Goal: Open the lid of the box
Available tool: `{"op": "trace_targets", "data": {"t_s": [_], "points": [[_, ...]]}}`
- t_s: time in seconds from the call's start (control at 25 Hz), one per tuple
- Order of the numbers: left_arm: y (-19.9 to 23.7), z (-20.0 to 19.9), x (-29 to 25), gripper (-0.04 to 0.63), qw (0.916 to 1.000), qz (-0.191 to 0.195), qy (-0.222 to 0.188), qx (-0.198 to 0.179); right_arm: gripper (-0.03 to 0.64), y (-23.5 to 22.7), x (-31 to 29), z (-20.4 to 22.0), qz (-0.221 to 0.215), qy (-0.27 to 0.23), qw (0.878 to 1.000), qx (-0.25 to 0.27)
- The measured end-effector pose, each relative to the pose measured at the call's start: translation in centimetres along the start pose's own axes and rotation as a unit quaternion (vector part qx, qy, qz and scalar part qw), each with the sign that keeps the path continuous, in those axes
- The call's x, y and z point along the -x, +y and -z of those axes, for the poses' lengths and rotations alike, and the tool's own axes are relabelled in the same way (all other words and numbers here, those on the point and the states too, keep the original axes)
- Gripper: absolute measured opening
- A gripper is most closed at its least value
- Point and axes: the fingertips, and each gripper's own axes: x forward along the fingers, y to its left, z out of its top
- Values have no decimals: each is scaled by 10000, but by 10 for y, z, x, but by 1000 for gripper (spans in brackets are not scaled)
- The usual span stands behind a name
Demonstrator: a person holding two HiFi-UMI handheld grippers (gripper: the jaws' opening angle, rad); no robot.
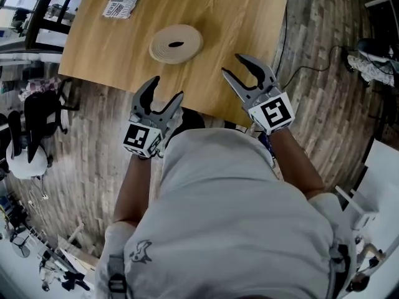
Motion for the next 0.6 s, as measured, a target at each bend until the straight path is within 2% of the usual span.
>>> {"op": "trace_targets", "data": {"t_s": [0.16,0.28,0.6], "points": [[32,12,-7,308,9990,337,252,-157,196,6,-33,9,71,198,9998,-39],[58,23,-8,313,9976,552,407,-132,201,13,-59,11,108,394,9991,87],[106,63,-11,314,9916,943,860,-190,204,32,-109,38,18,1060,9937,366]]}}
